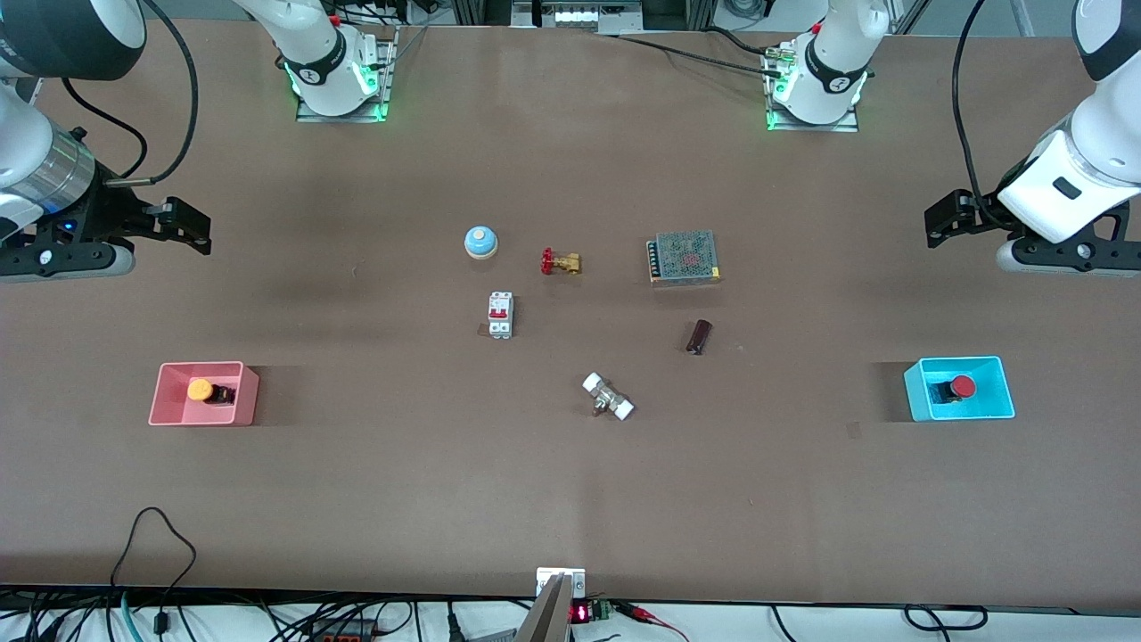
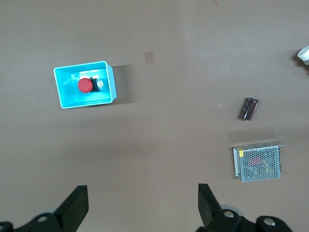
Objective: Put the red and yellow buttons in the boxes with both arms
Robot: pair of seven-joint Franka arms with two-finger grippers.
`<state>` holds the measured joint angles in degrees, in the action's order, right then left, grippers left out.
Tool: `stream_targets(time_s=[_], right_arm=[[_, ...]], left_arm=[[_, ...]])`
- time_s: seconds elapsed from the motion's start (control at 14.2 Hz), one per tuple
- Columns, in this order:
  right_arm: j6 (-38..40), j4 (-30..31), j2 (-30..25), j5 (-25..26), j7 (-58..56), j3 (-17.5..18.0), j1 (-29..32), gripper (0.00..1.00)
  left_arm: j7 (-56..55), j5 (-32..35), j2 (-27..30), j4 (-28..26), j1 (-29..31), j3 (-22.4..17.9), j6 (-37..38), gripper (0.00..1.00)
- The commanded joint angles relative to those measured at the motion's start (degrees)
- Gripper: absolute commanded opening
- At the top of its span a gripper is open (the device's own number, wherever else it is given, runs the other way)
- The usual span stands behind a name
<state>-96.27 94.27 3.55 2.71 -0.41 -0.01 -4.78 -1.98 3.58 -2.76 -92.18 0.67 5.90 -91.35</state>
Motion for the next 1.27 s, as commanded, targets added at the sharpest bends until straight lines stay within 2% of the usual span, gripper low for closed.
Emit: stream_targets(time_s=[0.0,0.28,0.71,1.2], right_arm=[[1.52,-1.81,0.58,-1.74,0.32,-0.43,-0.41,1.00],[1.26,-1.90,1.19,-2.01,0.32,-0.43,-0.32,1.00],[4.16,-6.02,2.51,-1.84,0.32,-0.78,-0.76,1.00],[4.86,-6.56,2.78,-1.75,0.32,-0.96,-0.76,1.00]], left_arm=[[0.31,-0.51,0.21,1.04,0.12,-0.01,1.44,1.00],[0.31,-0.51,0.21,1.04,0.03,0.25,1.44,1.00],[0.40,-0.59,0.21,1.13,0.03,0.17,1.44,1.00],[0.40,-0.68,0.21,1.13,0.12,0.17,1.44,1.00]])
